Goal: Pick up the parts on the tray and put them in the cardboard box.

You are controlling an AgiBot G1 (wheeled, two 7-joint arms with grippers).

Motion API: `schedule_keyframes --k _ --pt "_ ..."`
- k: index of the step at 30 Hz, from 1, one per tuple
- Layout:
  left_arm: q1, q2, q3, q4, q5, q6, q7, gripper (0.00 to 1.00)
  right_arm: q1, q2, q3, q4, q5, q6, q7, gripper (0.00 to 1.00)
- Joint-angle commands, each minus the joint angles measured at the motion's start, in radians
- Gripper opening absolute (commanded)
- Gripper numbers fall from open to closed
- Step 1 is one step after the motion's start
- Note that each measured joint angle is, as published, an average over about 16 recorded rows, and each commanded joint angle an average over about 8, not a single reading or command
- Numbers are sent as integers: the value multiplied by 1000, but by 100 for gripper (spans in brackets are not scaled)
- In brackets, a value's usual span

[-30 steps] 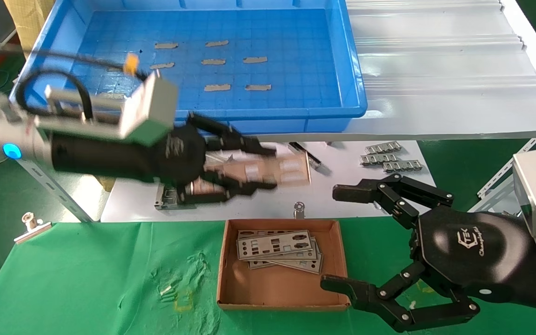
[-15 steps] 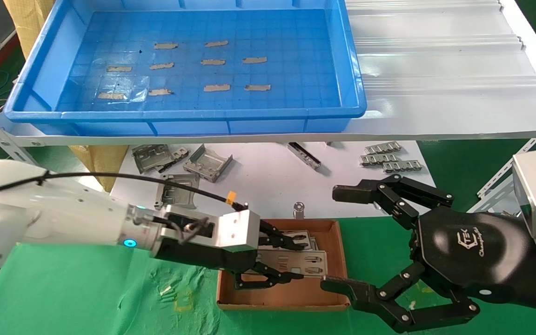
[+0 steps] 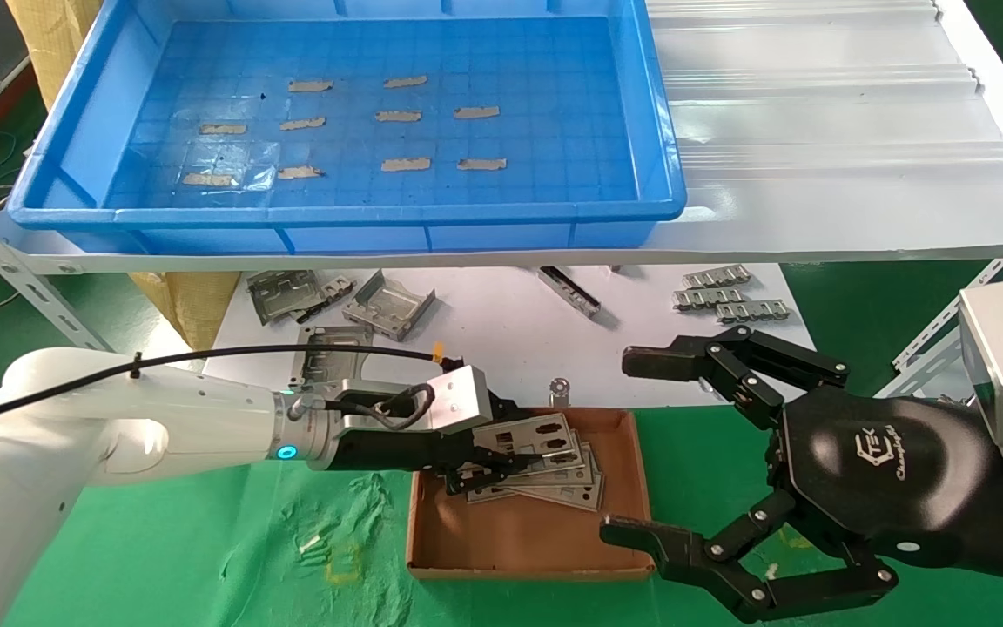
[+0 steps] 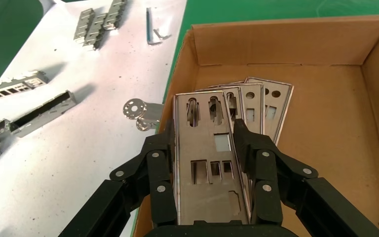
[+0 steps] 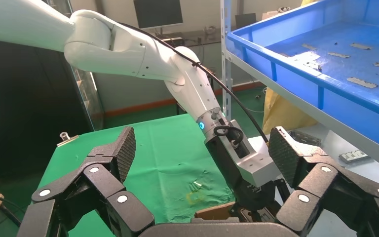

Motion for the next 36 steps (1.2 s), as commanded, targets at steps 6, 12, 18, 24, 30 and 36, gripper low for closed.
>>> schedule_keyframes --k 6,12,18,24,30,36 --pt "15 1 9 -25 -12 -11 -11 100 0 0 0 0 0 0 0 100" --pt "12 -4 18 -37 -21 23 -9 100 0 0 0 0 0 0 0 100" --pt "-5 -23 12 -30 -50 136 -5 100 0 0 0 0 0 0 0 100" --pt "-18 -50 -20 3 -111 253 -35 100 0 0 0 0 0 0 0 100" --pt "-22 -58 -35 18 -136 285 -46 100 0 0 0 0 0 0 0 100" --pt "-17 -57 -30 5 -124 267 -41 100 0 0 0 0 0 0 0 100"
